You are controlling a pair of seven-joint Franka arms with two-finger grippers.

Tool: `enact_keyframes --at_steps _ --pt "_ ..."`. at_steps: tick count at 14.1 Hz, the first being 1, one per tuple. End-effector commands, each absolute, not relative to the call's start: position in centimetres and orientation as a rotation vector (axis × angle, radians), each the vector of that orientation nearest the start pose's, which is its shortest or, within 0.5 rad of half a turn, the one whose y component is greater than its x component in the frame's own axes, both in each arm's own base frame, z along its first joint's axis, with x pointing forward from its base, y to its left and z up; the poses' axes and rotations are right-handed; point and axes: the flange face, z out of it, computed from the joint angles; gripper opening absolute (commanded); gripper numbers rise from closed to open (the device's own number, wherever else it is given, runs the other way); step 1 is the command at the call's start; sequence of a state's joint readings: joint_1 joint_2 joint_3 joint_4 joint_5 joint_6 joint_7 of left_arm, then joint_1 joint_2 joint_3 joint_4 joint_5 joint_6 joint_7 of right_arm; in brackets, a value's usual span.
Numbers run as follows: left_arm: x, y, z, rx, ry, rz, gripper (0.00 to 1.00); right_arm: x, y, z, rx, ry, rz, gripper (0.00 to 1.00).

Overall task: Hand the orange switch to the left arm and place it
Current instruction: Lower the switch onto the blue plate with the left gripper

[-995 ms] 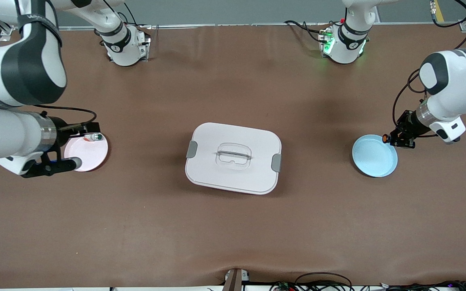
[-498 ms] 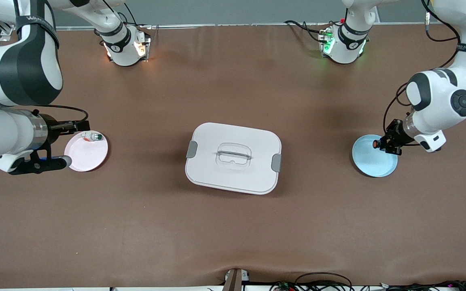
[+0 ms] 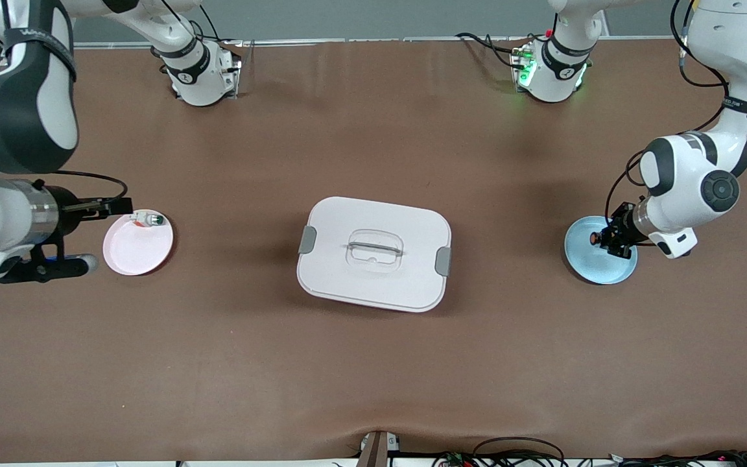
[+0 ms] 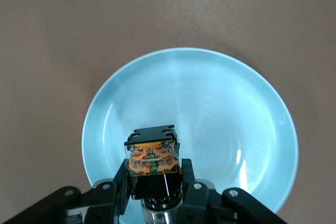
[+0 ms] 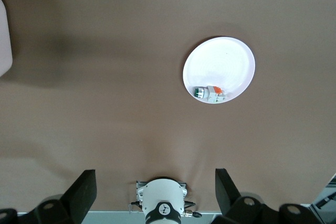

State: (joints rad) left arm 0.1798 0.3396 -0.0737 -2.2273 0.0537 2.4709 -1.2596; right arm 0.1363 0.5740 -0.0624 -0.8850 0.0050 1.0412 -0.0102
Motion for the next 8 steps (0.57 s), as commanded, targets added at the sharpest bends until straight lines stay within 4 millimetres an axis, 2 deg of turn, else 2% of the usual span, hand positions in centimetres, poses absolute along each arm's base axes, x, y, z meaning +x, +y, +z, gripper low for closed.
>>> enact_keyframes --at_steps 1,2,5,6,8 --pt "54.0 5.3 19.9 -2.387 -1.862 0.073 0.0 63.9 3.8 55.7 -3.074 -0.088 0.592 1.0" --pt "54.0 5.3 19.8 -2.381 -1.861 0.069 0.0 63.3 2.9 55.5 -3.074 -0.073 0.555 1.0" --pt "54.0 5.4 19.3 -2.381 -1.864 0.07 0.0 59.5 2.0 54.2 -3.083 -0.059 0.414 1.0" --pt "54.1 5.5 19.1 -2.379 -1.865 0.075 0.0 58.6 1.0 54.2 -3.087 -0.035 0.366 1.0" --pt "54.2 5.4 18.9 -2.387 -1.87 0.062 0.0 58.0 -0.4 54.3 -3.087 0.0 0.327 1.0"
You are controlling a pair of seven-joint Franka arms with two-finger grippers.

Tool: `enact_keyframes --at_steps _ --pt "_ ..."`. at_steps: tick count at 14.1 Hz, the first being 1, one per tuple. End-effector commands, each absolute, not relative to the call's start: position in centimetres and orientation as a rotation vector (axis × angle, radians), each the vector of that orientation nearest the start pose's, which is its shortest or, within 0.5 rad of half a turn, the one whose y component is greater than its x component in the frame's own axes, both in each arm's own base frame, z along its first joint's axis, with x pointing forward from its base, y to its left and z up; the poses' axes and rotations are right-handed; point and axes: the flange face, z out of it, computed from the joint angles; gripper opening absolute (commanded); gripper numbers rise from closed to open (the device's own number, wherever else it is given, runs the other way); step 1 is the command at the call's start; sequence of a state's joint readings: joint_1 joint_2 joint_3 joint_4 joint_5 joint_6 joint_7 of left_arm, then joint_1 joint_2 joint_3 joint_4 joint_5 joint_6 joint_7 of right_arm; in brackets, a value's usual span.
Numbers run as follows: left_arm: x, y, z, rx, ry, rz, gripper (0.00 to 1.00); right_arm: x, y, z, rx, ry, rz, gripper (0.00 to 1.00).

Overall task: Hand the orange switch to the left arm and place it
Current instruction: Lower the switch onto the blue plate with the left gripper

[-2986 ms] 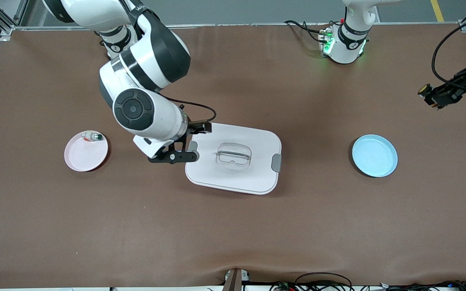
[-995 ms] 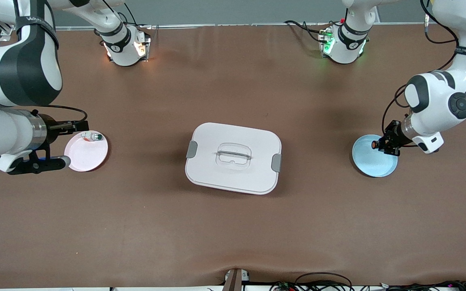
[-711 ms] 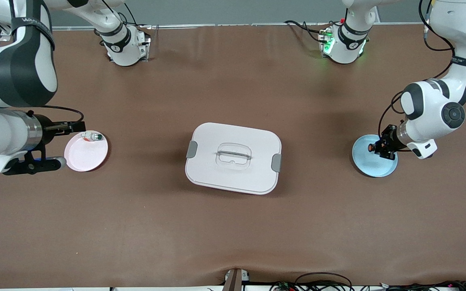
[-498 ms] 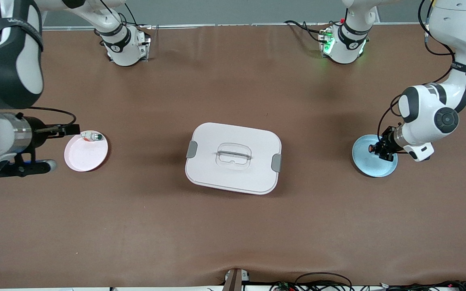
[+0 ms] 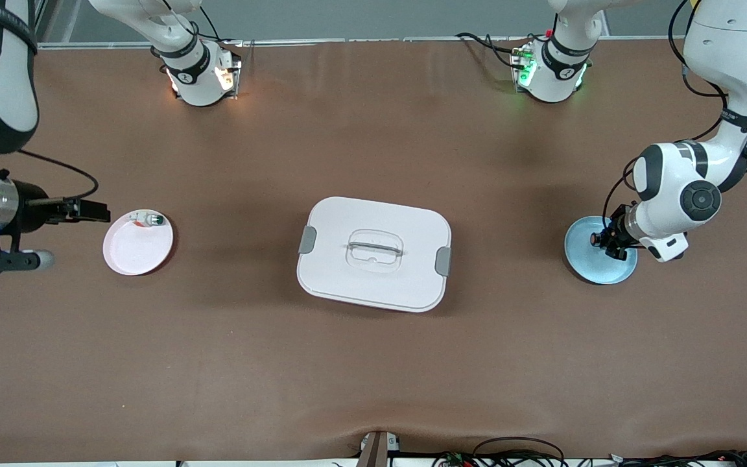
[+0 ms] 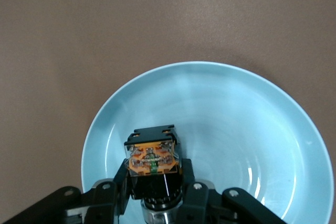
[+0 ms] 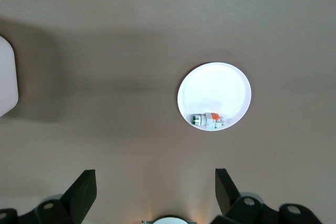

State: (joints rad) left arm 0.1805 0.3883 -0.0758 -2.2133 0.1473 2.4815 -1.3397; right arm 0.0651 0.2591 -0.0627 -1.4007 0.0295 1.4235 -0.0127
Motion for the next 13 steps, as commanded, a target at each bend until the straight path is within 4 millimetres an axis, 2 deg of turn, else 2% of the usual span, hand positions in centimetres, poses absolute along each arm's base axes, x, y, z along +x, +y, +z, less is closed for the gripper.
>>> enact_keyframes --at_steps 1,6,9,10,11,12,13 --pt "54.2 5.4 18.9 -2.388 -1.868 0.062 0.0 58.1 -0.6 54.3 -3.088 0.005 0.317 1.0" --pt "54.1 5.6 18.5 -2.386 -1.866 0.07 0.0 58.4 -2.4 54.9 -3.108 0.047 0.266 1.0" --pt "54.1 5.6 18.5 -2.391 -1.859 0.071 0.0 58.4 -2.6 55.4 -3.111 0.049 0.26 1.0" --pt "54.1 5.6 18.6 -2.397 -1.854 0.07 0.18 58.5 -2.3 56.1 -3.119 0.053 0.249 1.0" --pt "54.2 5.6 18.7 -2.398 -1.855 0.066 0.47 58.4 -2.2 56.6 -3.129 0.055 0.257 1.0" --pt "54.3 5.6 19.1 -2.401 -1.858 0.056 0.96 58.4 -2.5 56.8 -3.129 0.07 0.264 1.0" --pt "54.5 5.6 19.4 -2.395 -1.872 0.046 1.0 58.3 -2.8 57.3 -3.128 0.081 0.252 1.0"
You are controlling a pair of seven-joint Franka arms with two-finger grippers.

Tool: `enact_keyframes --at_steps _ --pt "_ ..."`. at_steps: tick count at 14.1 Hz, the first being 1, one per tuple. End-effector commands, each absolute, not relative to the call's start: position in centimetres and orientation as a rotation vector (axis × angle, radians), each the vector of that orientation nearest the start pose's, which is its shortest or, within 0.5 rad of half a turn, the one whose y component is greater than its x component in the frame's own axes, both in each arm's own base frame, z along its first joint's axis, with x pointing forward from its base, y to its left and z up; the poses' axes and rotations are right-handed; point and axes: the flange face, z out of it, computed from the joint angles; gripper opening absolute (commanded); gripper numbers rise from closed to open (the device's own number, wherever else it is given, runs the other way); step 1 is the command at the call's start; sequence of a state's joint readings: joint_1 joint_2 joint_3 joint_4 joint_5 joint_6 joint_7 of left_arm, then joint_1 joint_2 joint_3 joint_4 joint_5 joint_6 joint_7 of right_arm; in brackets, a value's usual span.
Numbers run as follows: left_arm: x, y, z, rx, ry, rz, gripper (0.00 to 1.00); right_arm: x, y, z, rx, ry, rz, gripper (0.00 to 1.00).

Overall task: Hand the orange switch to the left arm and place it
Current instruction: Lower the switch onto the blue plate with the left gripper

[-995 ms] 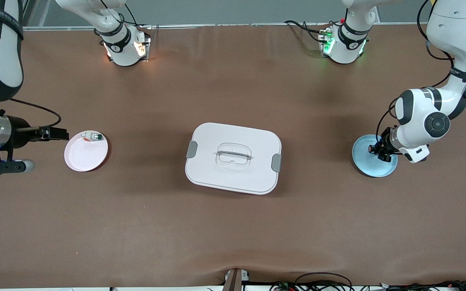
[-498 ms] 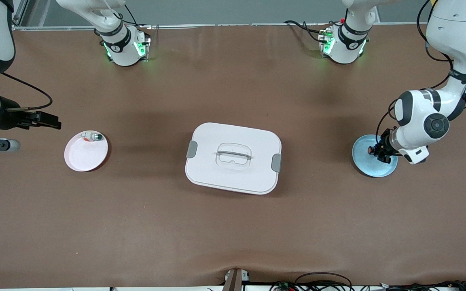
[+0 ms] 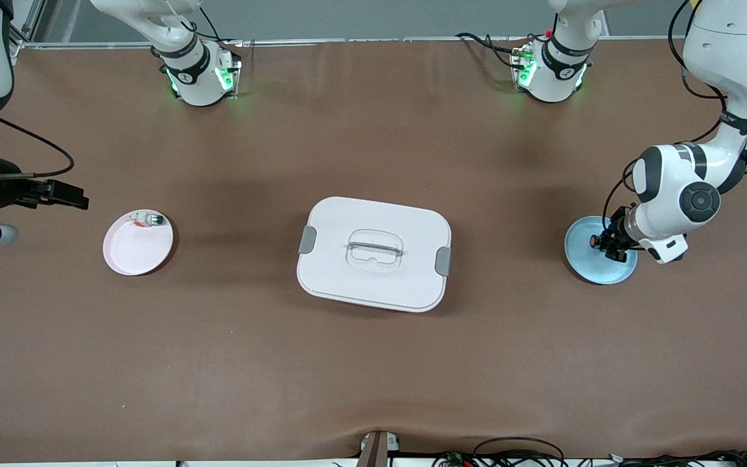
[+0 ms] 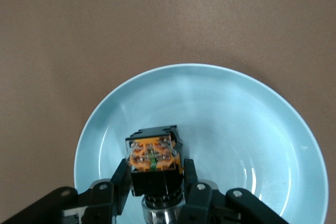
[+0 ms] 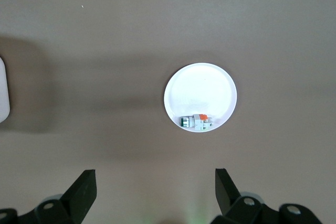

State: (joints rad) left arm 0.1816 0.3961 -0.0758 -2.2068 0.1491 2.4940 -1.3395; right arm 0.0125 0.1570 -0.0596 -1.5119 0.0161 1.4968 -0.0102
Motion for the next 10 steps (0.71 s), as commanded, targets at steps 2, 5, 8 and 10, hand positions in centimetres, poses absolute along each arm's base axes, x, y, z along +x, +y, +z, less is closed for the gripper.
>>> enact_keyframes --at_steps 2,5,8,10 --pt "54.7 5.3 20.2 -2.399 -1.878 0.03 1.0 58.2 -3.3 57.7 -3.122 0.095 0.242 1.0" --pt "54.8 5.2 20.6 -2.402 -1.88 0.022 1.0 58.2 -3.5 59.4 -3.099 0.108 0.213 1.0" --pt "54.8 4.8 20.7 -2.407 -1.881 0.026 1.0 57.9 -3.9 60.0 -3.038 0.124 0.19 1.0" --pt "54.8 4.8 20.5 -2.408 -1.878 0.03 1.0 58.1 -3.7 60.6 -3.049 0.119 0.149 1.0"
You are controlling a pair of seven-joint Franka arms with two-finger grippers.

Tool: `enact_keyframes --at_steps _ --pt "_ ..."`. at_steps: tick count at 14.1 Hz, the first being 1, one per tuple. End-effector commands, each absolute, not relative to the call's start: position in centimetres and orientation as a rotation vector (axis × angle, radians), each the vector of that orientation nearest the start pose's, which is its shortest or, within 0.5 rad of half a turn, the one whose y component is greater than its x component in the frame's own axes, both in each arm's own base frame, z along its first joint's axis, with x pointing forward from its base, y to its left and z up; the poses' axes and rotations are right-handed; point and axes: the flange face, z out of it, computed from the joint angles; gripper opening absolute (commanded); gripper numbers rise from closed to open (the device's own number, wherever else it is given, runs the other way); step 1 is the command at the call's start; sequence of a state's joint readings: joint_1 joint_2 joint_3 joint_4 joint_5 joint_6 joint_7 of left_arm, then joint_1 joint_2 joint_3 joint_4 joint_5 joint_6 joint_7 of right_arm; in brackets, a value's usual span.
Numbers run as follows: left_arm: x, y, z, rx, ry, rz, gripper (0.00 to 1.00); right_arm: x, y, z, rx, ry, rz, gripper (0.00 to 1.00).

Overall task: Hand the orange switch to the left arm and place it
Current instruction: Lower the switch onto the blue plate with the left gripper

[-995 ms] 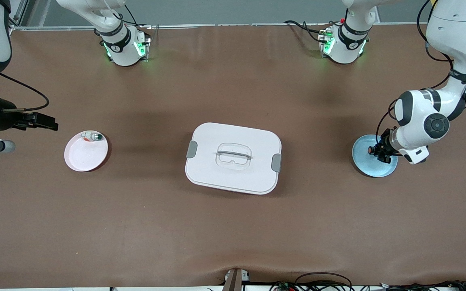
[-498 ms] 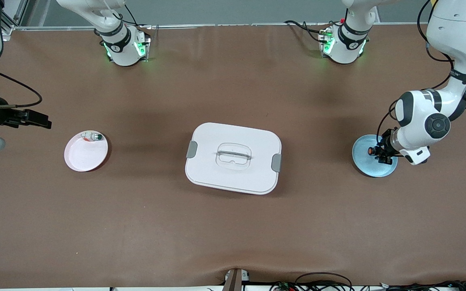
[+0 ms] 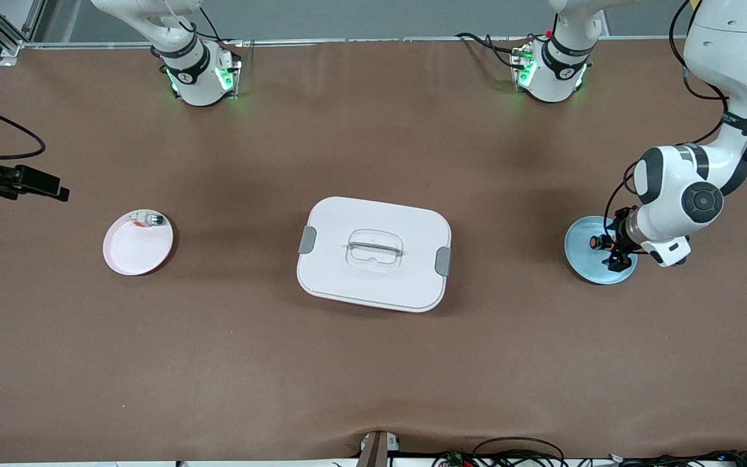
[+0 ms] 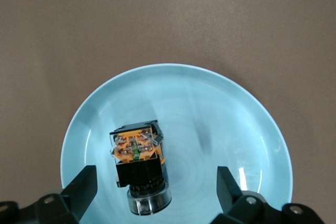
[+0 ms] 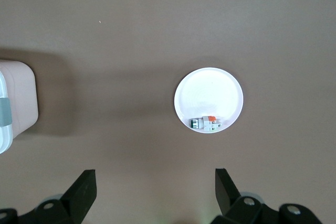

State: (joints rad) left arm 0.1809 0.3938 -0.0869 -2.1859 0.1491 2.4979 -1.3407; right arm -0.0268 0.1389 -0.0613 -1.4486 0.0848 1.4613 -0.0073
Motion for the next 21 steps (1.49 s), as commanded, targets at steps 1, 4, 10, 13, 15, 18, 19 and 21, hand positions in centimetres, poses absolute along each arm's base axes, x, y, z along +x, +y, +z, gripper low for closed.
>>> enact_keyframes --at_steps 1,4,10,13,15,18,19,21 --pt "54.8 4.9 20.5 -2.405 -1.88 0.029 1.0 58.5 -3.6 61.2 -3.057 0.111 0.094 1.0" --pt "54.8 3.9 21.3 -2.432 -1.839 0.043 1.0 59.0 -2.5 62.0 -3.138 0.052 0.019 1.0" --pt "54.4 2.1 23.1 -2.709 -1.454 0.055 1.0 56.9 -3.3 64.0 -3.092 0.113 0.012 1.0" --pt "54.1 1.8 23.8 -2.867 -1.169 0.064 1.0 56.4 -3.6 63.7 -3.072 0.123 0.022 1.0" --pt "54.2 1.1 24.5 -2.975 -0.95 0.062 1.0 56.1 -3.6 64.0 -3.072 0.119 0.017 1.0" --pt "54.3 -0.1 25.2 -3.059 -0.737 0.051 1.0 55.9 -3.6 65.0 -3.086 0.116 -0.041 1.0" --pt "54.3 -0.8 25.7 -3.095 -0.609 0.041 1.0 55.8 -3.6 65.3 -3.088 0.114 -0.05 1.0" --pt "54.4 -0.9 26.2 -3.153 -0.332 0.025 1.0 55.5 -3.7 65.4 -3.076 0.104 -0.035 1.0"
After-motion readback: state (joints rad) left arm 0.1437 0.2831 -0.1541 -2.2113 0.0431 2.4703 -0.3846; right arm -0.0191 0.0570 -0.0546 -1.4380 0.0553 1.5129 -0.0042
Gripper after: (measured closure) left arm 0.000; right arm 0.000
